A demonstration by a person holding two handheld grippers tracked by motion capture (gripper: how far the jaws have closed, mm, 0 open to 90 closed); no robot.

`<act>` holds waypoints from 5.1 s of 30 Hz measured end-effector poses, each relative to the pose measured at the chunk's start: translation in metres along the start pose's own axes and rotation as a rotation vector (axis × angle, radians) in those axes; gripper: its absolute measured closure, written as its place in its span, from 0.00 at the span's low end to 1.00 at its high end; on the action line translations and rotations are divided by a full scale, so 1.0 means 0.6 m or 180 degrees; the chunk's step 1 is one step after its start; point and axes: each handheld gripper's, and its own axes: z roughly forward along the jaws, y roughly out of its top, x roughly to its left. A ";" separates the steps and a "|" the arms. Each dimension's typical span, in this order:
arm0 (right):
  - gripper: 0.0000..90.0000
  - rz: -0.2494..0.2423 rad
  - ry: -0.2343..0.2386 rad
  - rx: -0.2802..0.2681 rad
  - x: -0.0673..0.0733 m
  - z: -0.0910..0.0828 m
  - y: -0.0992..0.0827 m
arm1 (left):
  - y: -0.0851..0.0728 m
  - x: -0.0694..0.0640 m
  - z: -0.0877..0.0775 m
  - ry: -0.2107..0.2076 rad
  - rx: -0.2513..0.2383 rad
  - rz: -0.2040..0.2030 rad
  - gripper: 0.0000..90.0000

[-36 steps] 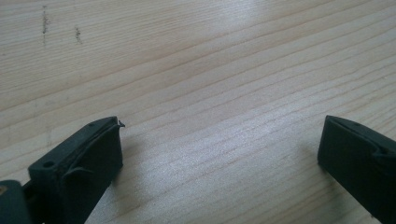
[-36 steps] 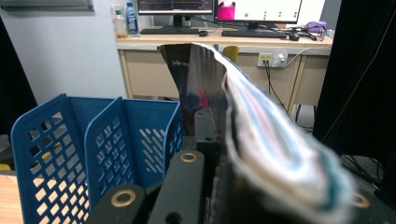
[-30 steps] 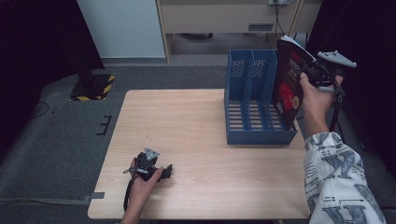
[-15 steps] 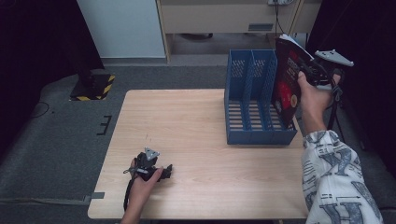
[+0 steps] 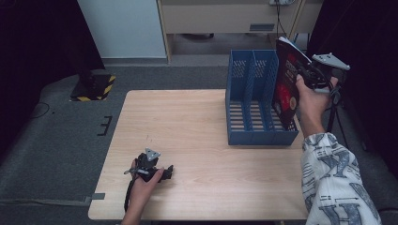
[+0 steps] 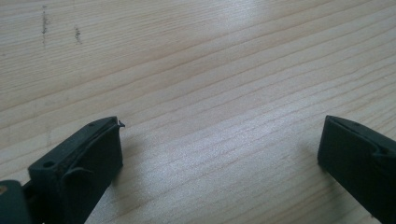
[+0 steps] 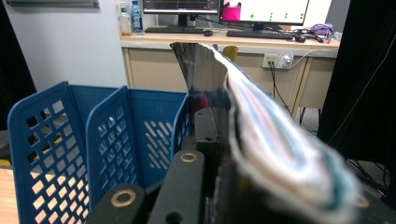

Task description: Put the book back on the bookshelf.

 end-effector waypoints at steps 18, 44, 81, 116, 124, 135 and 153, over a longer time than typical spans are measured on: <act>0.97 -0.0049 -0.0026 0.0096 -0.001 0.008 -0.038 | 0.000 0.000 0.000 -0.0004 0.0011 0.0018 0.00; 0.96 -0.0144 0.0098 0.0418 0.005 0.014 -0.057 | 0.000 0.000 0.000 -0.0006 0.0011 0.0019 0.00; 0.85 -0.0190 0.0303 0.0750 0.005 -0.005 -0.062 | 0.001 -0.001 0.000 -0.0006 0.0012 0.0017 0.00; 0.97 -0.0393 -0.0026 0.0812 0.014 0.022 -0.033 | 0.001 -0.002 0.001 -0.0025 0.0000 0.0026 0.00; 0.97 -0.0535 -0.0226 0.0787 0.018 0.035 -0.023 | 0.001 -0.002 0.001 -0.0028 0.0000 0.0039 0.00; 0.97 -0.0580 -0.0302 0.0791 0.026 0.048 -0.039 | 0.001 -0.002 0.001 -0.0027 0.0001 0.0034 0.00; 0.88 -0.0537 -0.0088 0.0765 0.050 0.046 -0.044 | 0.001 -0.003 0.001 -0.0029 0.0001 0.0031 0.00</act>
